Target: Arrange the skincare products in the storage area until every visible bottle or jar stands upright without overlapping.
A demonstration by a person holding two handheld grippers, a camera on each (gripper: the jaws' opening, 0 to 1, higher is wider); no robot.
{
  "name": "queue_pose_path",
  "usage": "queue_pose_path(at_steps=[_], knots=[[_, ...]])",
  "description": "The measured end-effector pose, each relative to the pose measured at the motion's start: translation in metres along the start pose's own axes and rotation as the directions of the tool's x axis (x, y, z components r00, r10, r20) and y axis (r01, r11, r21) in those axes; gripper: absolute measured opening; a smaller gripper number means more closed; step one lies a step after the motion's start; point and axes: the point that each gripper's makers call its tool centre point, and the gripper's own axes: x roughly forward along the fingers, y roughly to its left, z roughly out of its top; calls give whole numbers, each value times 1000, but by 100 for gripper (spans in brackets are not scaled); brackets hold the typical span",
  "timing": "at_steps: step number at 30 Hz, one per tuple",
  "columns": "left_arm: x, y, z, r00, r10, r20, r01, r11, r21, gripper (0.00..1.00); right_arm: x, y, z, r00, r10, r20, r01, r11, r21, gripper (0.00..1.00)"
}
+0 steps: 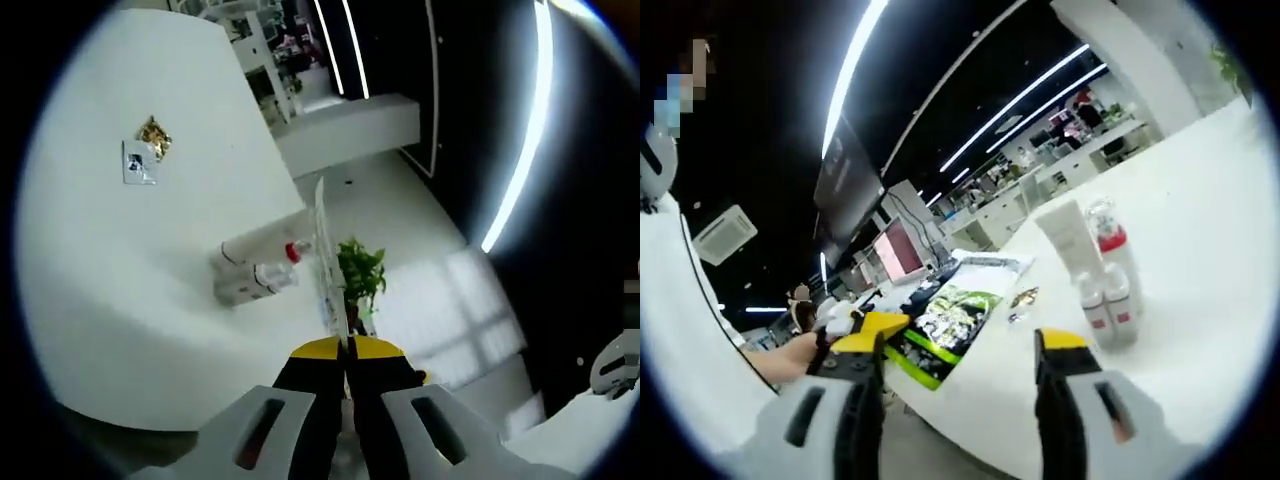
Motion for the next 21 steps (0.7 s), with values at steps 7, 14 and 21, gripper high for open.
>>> queue_pose_path(at_steps=[7,14,21], knots=[[7,21,4,998,58,2,-58,998,-11,0,-3,-11,-5,998,-51,-29,50,998,-41,74],[11,43,8,992,124,1,-124,992,-12,0,-5,-21,-9,994,-93,-56,89,993,-72,81],[17,68,13,981,192,11,-192,981,-21,0,-8,-30,-15,987,-133,-92,123,986,-108,87]])
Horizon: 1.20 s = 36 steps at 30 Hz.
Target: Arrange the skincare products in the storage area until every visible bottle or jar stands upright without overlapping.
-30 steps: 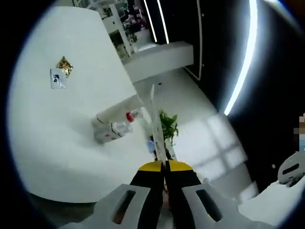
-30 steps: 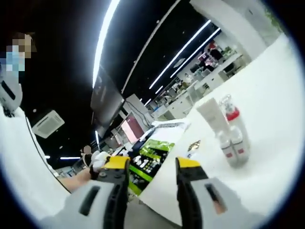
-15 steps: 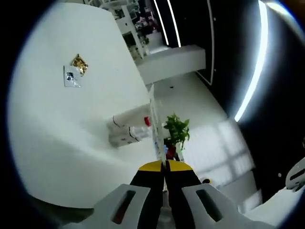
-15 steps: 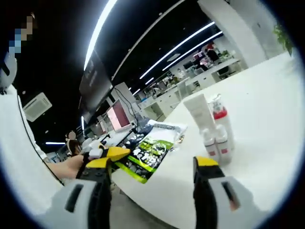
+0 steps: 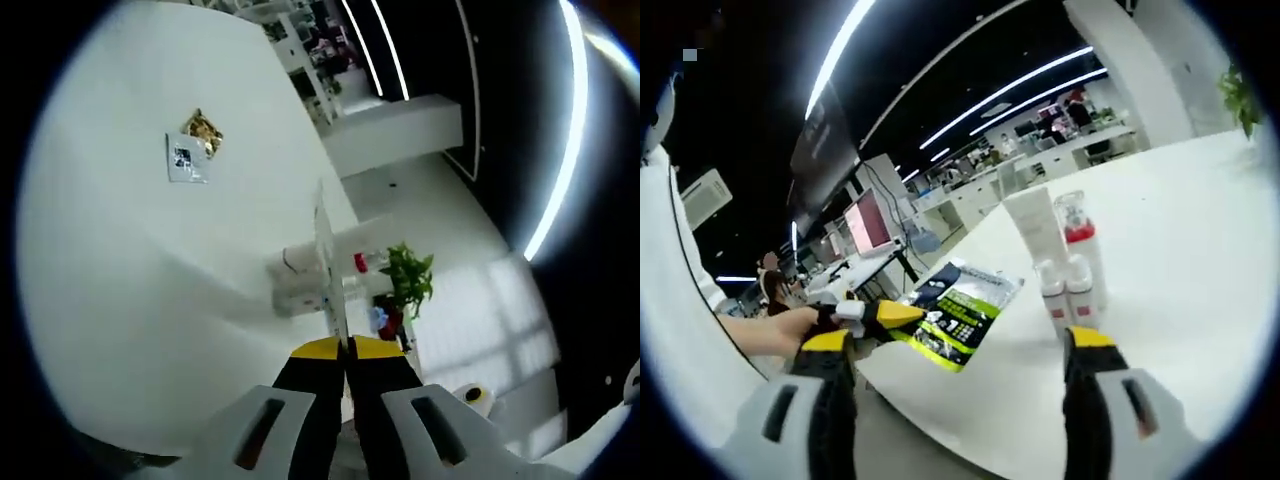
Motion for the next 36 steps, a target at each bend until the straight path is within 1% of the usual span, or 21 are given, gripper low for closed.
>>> queue_pose_path(at_steps=[6,12,20,26,28,30,32,34,36], knots=[[11,20,3,999,48,-4,-48,999,4,0,-3,-9,-3,999,-35,-16,34,999,-17,93],[23,33,7,997,79,-4,-79,997,11,0,-6,-18,-5,997,-66,-29,66,998,-26,97],[36,52,6,992,123,-2,-123,992,17,0,-9,-26,-9,995,-95,-44,94,995,-25,99],[42,69,7,988,152,19,-152,988,16,0,-13,-32,-8,993,-113,-37,113,993,-20,99],[42,76,6,984,180,17,-180,983,43,0,-14,-33,-8,992,-120,-39,119,993,-22,99],[43,81,5,981,195,16,-196,979,56,0,-15,-35,-9,991,-125,-40,125,992,-23,99],[43,89,5,975,223,19,-224,973,63,0,-16,-37,-9,990,-134,-41,133,991,-26,99],[41,97,5,966,259,21,-260,963,72,0,-17,-38,-9,989,-140,-40,139,990,-24,99],[41,100,4,963,268,22,-269,960,74,0,-17,-39,-9,989,-142,-38,141,990,-23,99]])
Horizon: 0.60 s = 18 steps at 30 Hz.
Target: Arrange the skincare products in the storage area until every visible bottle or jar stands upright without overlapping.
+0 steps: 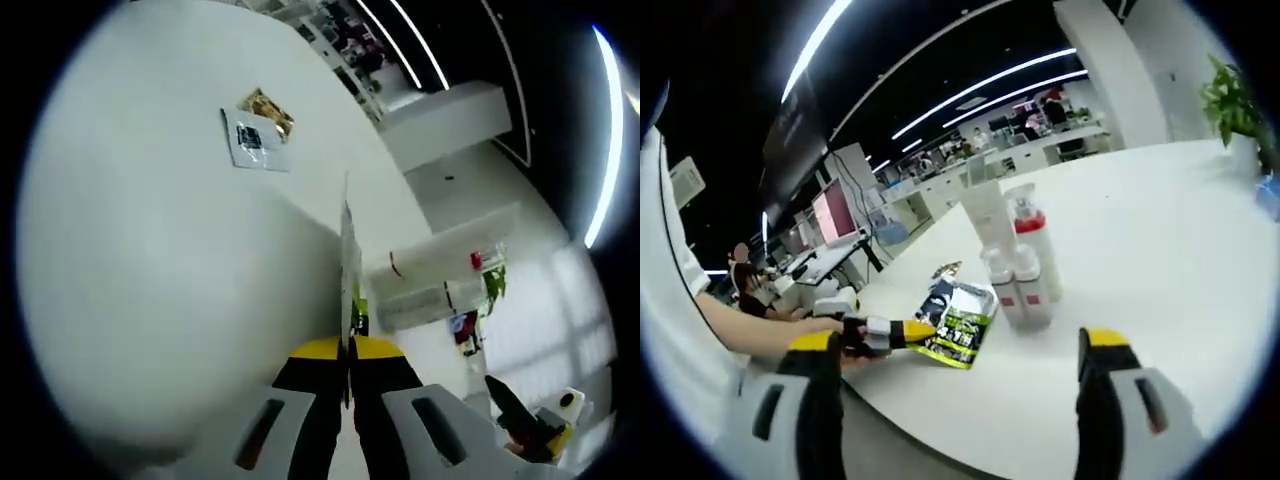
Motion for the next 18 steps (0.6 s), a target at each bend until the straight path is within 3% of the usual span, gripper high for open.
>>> queue_pose_path(at_steps=[9,18], knots=[[5,7,0,999,49,4,-49,998,42,0,1,1,-2,1000,0,-9,0,1000,-14,99],[8,9,2,994,108,7,-107,975,197,5,1,0,-2,1000,-4,-9,3,1000,-12,99]])
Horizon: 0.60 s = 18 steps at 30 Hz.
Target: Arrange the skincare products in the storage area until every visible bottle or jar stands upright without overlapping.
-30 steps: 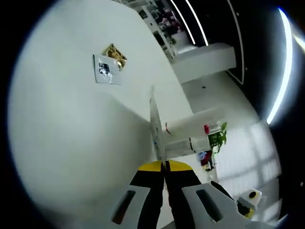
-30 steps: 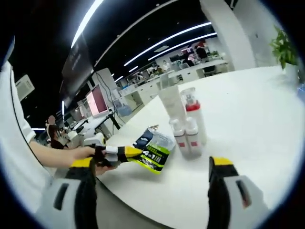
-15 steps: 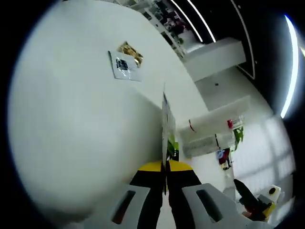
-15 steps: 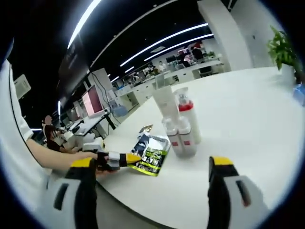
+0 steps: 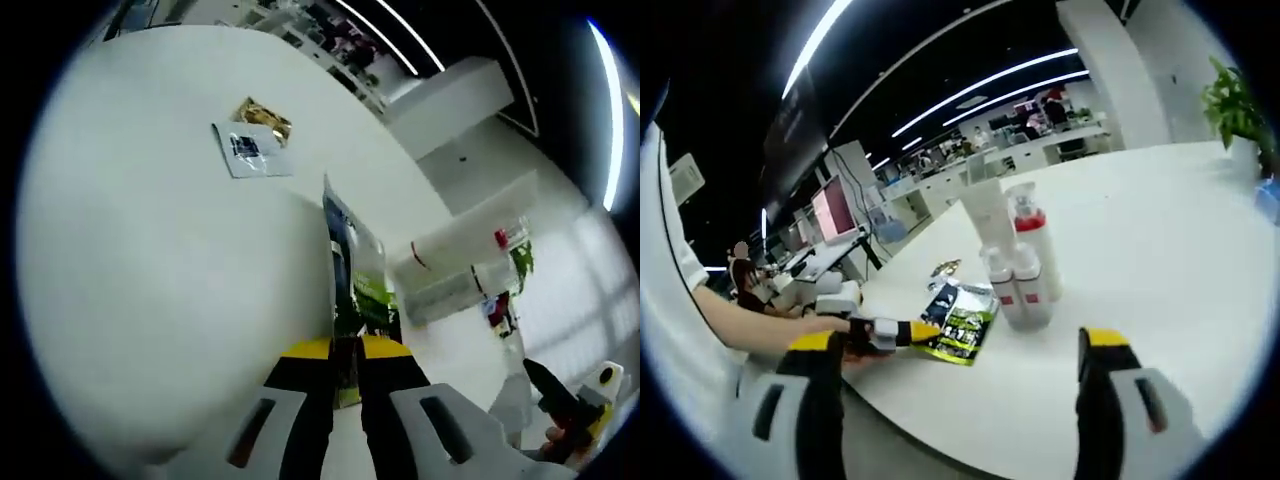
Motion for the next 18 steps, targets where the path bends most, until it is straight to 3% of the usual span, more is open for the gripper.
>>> queue_pose_path(at_steps=[5,7,8,9,11,12,14,18], knots=[[-2,0,1,1000,24,-14,-22,988,152,7,0,0,0,1000,0,2,0,1000,2,99],[-5,3,3,999,51,-12,-47,969,244,9,0,0,0,1000,-1,2,1,1000,2,99],[-7,5,4,998,67,-11,-60,948,312,10,0,0,0,1000,-1,1,1,1000,2,99],[-7,5,4,997,71,-11,-63,941,332,11,0,0,0,1000,0,1,0,1000,3,99],[-10,10,7,994,105,-11,-90,894,438,14,-1,0,0,1000,0,0,0,1000,1,99],[-12,12,8,992,124,-11,-103,860,500,15,-1,0,0,1000,0,0,0,1000,2,99],[-14,14,8,990,136,-21,-102,829,549,19,0,1,0,1000,0,0,0,1000,3,99],[-13,14,20,992,124,-14,-81,721,688,23,0,1,0,1000,0,0,0,1000,1,99]])
